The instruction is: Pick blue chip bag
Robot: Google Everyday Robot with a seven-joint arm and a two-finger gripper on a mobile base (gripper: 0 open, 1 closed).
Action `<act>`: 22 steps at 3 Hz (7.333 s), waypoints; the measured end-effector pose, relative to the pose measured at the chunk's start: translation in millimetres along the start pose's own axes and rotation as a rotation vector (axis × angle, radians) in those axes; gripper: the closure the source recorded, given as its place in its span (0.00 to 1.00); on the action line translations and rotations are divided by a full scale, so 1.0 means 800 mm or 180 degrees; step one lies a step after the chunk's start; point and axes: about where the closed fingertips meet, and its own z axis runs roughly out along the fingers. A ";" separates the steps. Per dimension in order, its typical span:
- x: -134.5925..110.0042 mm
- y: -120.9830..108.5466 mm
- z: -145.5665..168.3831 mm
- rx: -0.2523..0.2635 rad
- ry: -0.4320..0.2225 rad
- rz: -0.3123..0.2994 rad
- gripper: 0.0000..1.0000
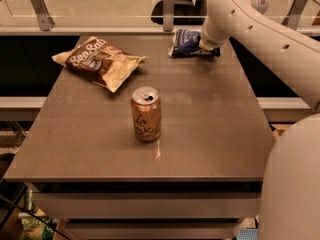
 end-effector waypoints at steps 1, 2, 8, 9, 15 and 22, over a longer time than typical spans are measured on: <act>0.000 0.002 0.003 -0.0012 0.0003 -0.0003 1.00; 0.000 0.002 0.003 -0.0012 0.0003 -0.0003 1.00; 0.000 0.003 0.003 -0.0012 0.0003 -0.0005 1.00; 0.000 0.003 0.003 -0.0012 0.0003 -0.0005 1.00; 0.000 0.003 0.003 -0.0013 0.0006 -0.0006 1.00; -0.001 0.003 0.003 -0.0015 0.0005 -0.0009 1.00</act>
Offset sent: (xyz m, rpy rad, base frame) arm 0.0003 0.0008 -0.0026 -0.0005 0.0035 0.0012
